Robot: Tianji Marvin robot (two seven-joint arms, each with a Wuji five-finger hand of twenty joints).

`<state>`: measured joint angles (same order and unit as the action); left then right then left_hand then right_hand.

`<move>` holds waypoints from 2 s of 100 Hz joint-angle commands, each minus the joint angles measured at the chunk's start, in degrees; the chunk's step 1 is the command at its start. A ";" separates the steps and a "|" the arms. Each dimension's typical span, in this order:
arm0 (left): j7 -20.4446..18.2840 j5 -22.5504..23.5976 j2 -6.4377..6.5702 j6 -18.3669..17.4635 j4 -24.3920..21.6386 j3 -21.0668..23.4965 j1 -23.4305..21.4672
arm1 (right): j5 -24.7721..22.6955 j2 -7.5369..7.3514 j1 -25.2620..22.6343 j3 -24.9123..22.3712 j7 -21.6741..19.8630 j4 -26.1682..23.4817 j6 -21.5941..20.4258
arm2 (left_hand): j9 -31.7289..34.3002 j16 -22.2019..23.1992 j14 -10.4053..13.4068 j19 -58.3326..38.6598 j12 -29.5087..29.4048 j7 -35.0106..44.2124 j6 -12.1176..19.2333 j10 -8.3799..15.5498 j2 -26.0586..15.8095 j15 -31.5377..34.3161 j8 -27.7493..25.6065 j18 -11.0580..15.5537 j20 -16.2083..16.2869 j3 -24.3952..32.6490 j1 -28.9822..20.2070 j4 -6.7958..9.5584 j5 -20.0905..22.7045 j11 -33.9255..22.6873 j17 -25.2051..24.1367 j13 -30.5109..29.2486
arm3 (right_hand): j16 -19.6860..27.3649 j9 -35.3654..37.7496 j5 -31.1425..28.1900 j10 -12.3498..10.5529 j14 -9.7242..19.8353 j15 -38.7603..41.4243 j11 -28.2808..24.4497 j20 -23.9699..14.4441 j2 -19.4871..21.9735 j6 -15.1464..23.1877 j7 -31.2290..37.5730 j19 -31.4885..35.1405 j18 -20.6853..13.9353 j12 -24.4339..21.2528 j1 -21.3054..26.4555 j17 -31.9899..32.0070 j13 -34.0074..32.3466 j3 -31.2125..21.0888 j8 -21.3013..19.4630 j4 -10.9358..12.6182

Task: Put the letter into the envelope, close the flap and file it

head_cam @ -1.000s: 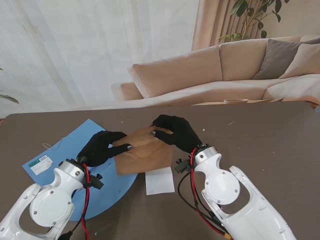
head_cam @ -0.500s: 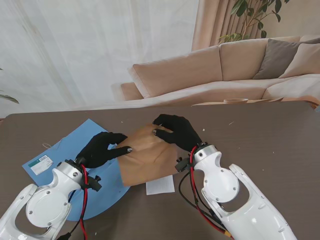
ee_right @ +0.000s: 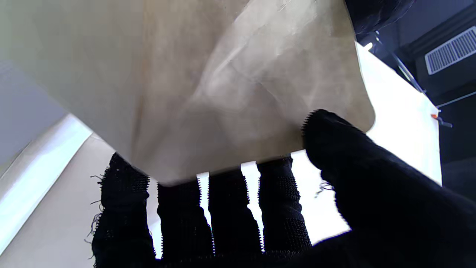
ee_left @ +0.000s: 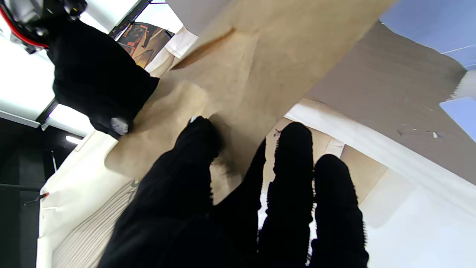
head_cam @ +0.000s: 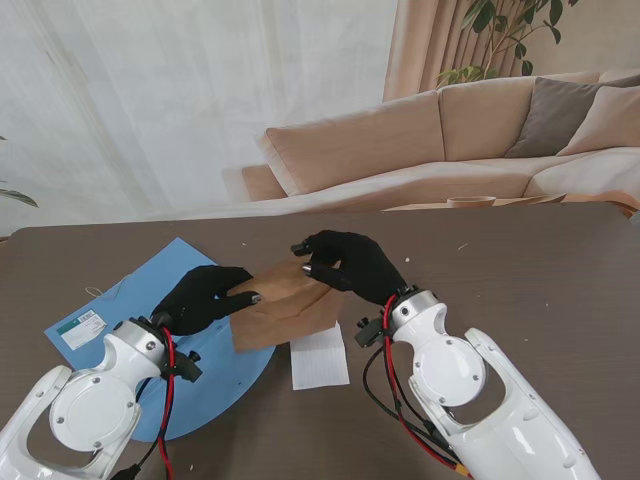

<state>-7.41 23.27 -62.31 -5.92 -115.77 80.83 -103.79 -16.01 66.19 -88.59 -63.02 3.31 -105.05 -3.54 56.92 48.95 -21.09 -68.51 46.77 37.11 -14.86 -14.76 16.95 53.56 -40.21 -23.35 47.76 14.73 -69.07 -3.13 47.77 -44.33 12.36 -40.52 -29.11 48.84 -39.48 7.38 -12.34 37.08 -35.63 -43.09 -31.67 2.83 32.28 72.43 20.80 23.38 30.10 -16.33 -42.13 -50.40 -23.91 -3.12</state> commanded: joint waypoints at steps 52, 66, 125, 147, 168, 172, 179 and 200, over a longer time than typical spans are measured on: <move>3.11 -3.30 -1.33 -0.33 -0.15 3.89 -0.66 | -7.74 -1.51 -11.52 -10.35 -1.72 -6.19 4.23 | 1.71 1.63 -1.11 -2.56 1.16 3.94 -2.94 1.37 0.73 2.26 -3.94 -1.63 1.39 4.33 -1.11 -0.41 -1.12 -2.50 0.13 -1.29 | 5.29 -16.34 10.68 -2.36 2.09 -12.27 4.40 2.49 3.26 -0.37 -6.94 -12.34 -2.75 -5.03 -3.55 9.22 13.47 8.98 2.25 1.21; 3.48 -3.65 -1.46 -0.23 -0.10 4.40 -0.64 | -11.34 -2.06 -10.07 -9.43 -2.77 -1.72 4.05 | 1.61 1.61 -1.07 -2.54 1.11 3.72 -2.97 1.30 0.69 2.26 -4.07 -1.55 1.36 4.35 -1.09 -0.41 -1.13 -2.47 0.02 -1.16 | 5.58 -17.03 11.10 -3.20 2.55 -12.72 4.93 2.11 3.38 0.29 -5.75 -12.63 -2.92 -5.21 -2.05 9.23 13.76 6.11 1.84 1.97; 3.42 -4.96 -1.58 0.50 -0.74 5.07 -0.51 | -27.85 -3.13 8.90 14.33 0.52 21.78 0.06 | 1.56 1.48 -1.18 -2.59 0.90 3.19 -2.96 1.30 0.56 2.21 -4.44 -1.63 1.33 4.33 -1.14 -0.46 -1.05 -2.38 0.02 -1.14 | 6.13 -21.96 14.89 -4.12 4.80 -13.51 4.32 2.62 3.10 -0.18 -4.89 -14.08 -5.33 -4.94 -4.55 10.33 17.12 4.41 1.73 2.08; 3.48 -5.30 -1.60 -0.21 -0.47 5.60 -0.74 | -35.24 -4.12 12.44 20.94 0.05 24.10 5.29 | 1.56 1.44 -1.24 -2.59 0.85 3.09 -2.91 1.30 0.53 2.15 -4.55 -1.63 1.31 4.26 -1.25 -0.44 -0.99 -2.40 0.02 -1.09 | 6.29 -29.93 17.45 -3.68 6.38 -14.18 3.97 2.95 2.64 -3.57 -7.67 -16.31 -7.21 -4.43 -6.97 13.23 23.45 7.77 2.38 1.20; 3.28 -5.39 -1.56 -0.38 -0.50 5.74 -0.92 | -38.50 -4.76 14.12 24.79 0.02 25.99 7.03 | 1.53 1.43 -1.22 -2.60 0.81 2.98 -2.97 1.30 0.48 2.13 -4.63 -1.63 1.31 4.17 -1.27 -0.44 -1.01 -2.34 0.02 -1.07 | 5.86 -30.01 15.83 -4.30 6.59 -13.17 2.42 2.60 1.77 -5.08 -7.95 -16.33 -7.48 -3.54 -7.26 13.07 23.10 8.33 1.97 1.13; 3.27 -5.38 -1.56 -0.41 -0.50 5.74 -0.92 | -38.67 -4.78 14.31 25.33 0.19 26.39 7.03 | 1.54 1.42 -1.18 -2.60 0.81 2.99 -2.95 1.31 0.51 2.12 -4.66 -1.63 1.30 4.15 -1.29 -0.44 -0.98 -2.34 0.02 -1.04 | 5.69 -29.61 15.06 -4.40 6.58 -12.78 1.97 2.50 1.39 -5.04 -7.77 -16.21 -7.43 -3.27 -6.94 12.87 22.74 8.13 1.78 1.16; 3.29 -5.42 -1.56 -0.44 -0.51 5.73 -0.92 | -39.38 -4.87 14.66 26.24 0.74 26.92 7.12 | 1.52 1.43 -1.23 -2.60 0.81 2.98 -2.92 1.32 0.50 2.13 -4.69 -1.63 1.30 4.15 -1.32 -0.41 -0.98 -2.33 0.02 -1.07 | 5.38 -28.79 13.52 -4.59 6.52 -12.05 1.27 2.30 0.92 -4.27 -7.08 -15.92 -7.35 -2.80 -6.29 12.44 21.97 7.53 1.22 1.24; 3.35 -5.33 -1.57 -0.46 -0.48 5.62 -0.88 | -41.16 -4.47 15.87 28.67 6.19 30.00 7.52 | 1.54 1.42 -1.15 -2.60 0.84 2.96 -2.79 1.32 0.53 2.13 -4.78 -1.63 1.30 4.09 -1.28 -0.38 -0.96 -2.34 0.02 -1.08 | 4.25 -22.03 4.20 -5.19 5.99 -9.02 0.11 1.68 -1.06 2.65 -0.29 -14.09 -6.89 -1.22 -2.66 10.45 17.77 1.21 -4.02 1.39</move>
<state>-3.18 17.98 -63.61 -6.14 -115.82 86.51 -104.29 -57.11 61.40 -72.49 -34.67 10.37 -76.44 3.77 56.91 49.53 -21.75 -69.13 46.82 37.76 -15.84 -15.48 17.00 54.24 -43.37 -24.45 47.79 16.41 -68.71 -3.30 47.21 -45.26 12.69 -41.12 -23.91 24.48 -31.36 2.94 -7.17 27.15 -34.75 -40.47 -30.57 2.40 29.08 57.14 14.41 21.39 23.95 -5.32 -22.73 -46.31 -26.03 -2.27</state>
